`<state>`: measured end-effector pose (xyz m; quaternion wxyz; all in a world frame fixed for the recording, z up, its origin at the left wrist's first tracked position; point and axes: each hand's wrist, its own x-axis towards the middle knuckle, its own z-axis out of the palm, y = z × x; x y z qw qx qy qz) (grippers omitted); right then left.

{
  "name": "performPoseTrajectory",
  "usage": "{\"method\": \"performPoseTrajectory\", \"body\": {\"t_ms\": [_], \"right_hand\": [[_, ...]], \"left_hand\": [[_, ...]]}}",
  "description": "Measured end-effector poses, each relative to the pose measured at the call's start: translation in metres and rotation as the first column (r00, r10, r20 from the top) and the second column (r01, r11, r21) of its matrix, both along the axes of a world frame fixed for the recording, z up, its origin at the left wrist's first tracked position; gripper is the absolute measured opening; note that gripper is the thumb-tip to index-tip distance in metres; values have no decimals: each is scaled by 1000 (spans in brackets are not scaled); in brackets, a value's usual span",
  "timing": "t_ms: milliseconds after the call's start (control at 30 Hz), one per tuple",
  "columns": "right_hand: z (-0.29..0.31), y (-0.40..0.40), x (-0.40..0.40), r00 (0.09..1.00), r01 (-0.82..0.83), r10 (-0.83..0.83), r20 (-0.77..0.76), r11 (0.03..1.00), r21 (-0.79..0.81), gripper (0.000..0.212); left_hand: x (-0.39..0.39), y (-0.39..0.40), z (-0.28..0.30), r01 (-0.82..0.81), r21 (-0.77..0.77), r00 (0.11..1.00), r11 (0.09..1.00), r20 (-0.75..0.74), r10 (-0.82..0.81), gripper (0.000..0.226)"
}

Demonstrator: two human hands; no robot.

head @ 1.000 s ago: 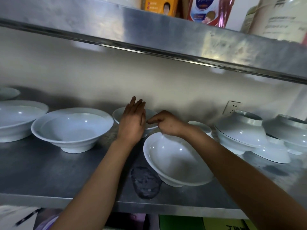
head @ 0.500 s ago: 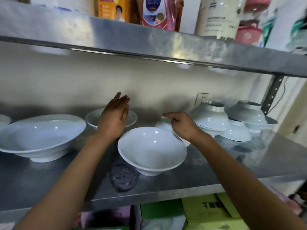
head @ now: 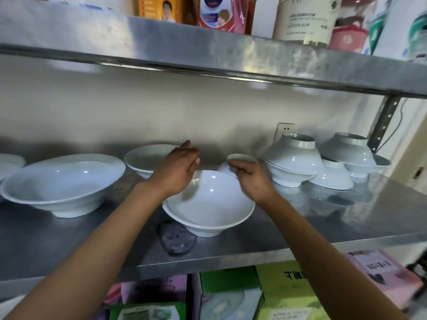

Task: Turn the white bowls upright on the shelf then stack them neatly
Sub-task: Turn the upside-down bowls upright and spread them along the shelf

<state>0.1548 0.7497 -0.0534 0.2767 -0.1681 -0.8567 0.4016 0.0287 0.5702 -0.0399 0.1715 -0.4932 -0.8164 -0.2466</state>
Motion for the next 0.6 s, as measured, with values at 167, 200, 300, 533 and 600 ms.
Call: {"method": "performPoseTrajectory", "body": {"t_ms": [167, 200, 300, 533, 600], "right_hand": [[-1, -24, -7, 997, -75, 74, -23, 997, -29, 42], [-1, -27, -7, 997, -77, 77, -18, 997, -24, 42], [2, -29, -4, 996, -84, 85, -7, 995, 49, 42], [8, 1, 18, 999, 53, -52, -9, 978, 204, 37], [8, 9, 30, 997, 72, -69, -22, 972, 226, 37]], "left_hand": [[-2, -12, 8, -24, -51, 1000, 998, 6, 25, 27], [-1, -14, 11, -25, -58, 1000, 998, 1, 25, 27], [5, -13, 21, -21, -94, 999, 995, -51, 17, 27], [23, 17, 43, 56, -159, 996, 986, -56, -65, 28], [31, 31, 48, 78, -185, 996, 980, -33, -86, 28]]}}
